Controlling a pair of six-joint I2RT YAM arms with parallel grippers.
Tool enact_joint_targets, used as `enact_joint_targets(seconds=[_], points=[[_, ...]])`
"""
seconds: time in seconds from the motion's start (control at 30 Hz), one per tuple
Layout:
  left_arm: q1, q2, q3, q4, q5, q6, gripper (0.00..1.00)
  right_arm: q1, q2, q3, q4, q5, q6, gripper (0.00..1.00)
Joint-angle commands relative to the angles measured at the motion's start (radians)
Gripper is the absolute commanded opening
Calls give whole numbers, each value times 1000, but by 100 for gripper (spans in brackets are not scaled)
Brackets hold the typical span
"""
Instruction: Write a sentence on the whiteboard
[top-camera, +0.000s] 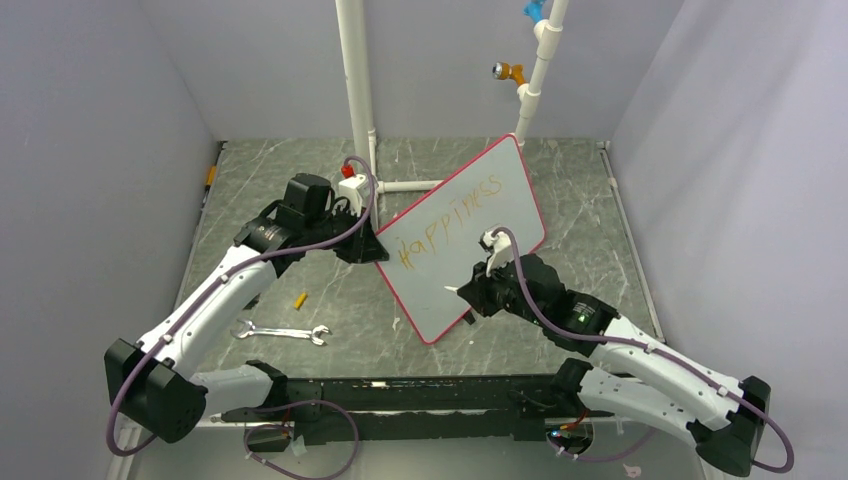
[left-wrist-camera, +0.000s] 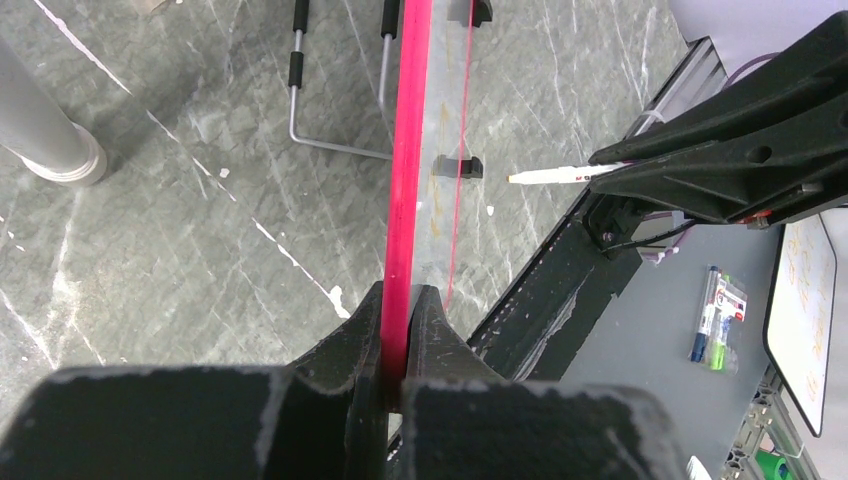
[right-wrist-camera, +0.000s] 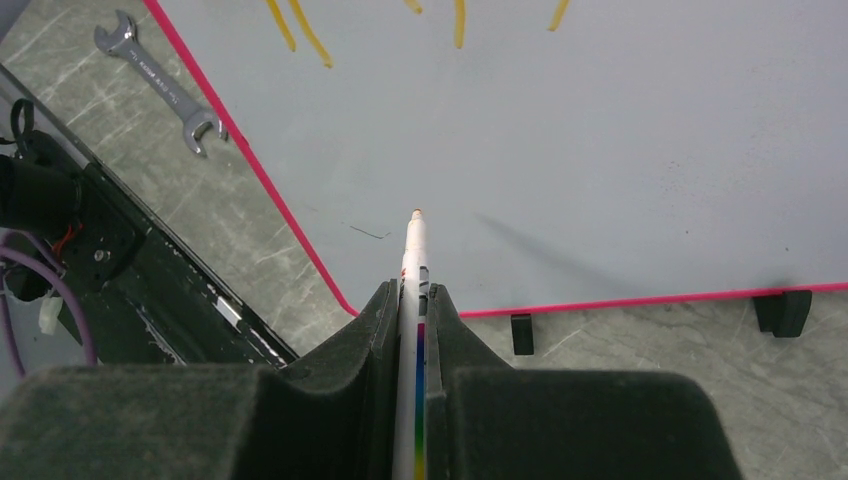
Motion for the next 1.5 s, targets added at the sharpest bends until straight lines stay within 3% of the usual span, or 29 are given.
enact_joint_targets(seconds=[0.0,0.67,1.47], points=[[9,39,-9,-45,-335,206,0,40,-8,-7,66,55,3,0],[8,60,-5,-61,-364,203,0,149,77,2,109,181,-10,0],[9,54,-6,-62,-363,204,0,172,114,-24,208,222,-43,0]])
